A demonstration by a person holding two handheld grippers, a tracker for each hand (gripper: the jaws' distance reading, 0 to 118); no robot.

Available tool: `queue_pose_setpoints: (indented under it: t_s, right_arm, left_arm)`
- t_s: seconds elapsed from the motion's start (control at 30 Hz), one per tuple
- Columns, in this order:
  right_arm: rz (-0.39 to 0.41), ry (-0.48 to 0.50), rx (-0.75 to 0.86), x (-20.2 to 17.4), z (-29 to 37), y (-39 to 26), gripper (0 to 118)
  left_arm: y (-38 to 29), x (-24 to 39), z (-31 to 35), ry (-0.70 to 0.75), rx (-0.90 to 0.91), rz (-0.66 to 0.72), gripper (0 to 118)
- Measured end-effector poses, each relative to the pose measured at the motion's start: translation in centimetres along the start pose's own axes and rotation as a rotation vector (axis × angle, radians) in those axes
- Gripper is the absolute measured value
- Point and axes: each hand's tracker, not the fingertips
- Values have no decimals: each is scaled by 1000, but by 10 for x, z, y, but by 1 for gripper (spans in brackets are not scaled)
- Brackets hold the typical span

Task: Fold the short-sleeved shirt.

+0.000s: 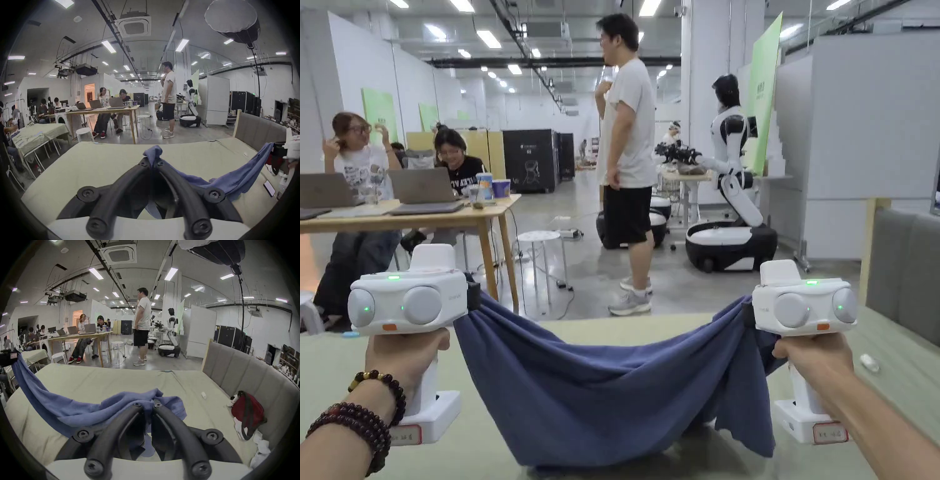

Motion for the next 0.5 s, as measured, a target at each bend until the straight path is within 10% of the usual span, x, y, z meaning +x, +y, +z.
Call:
queue_pose_setpoints:
  t_s: [0.5]
  right_arm:
    - [36, 24, -132, -10, 143, -180, 6]
  left_arm:
    - [-163, -12, 172, -23, -150, -26, 1]
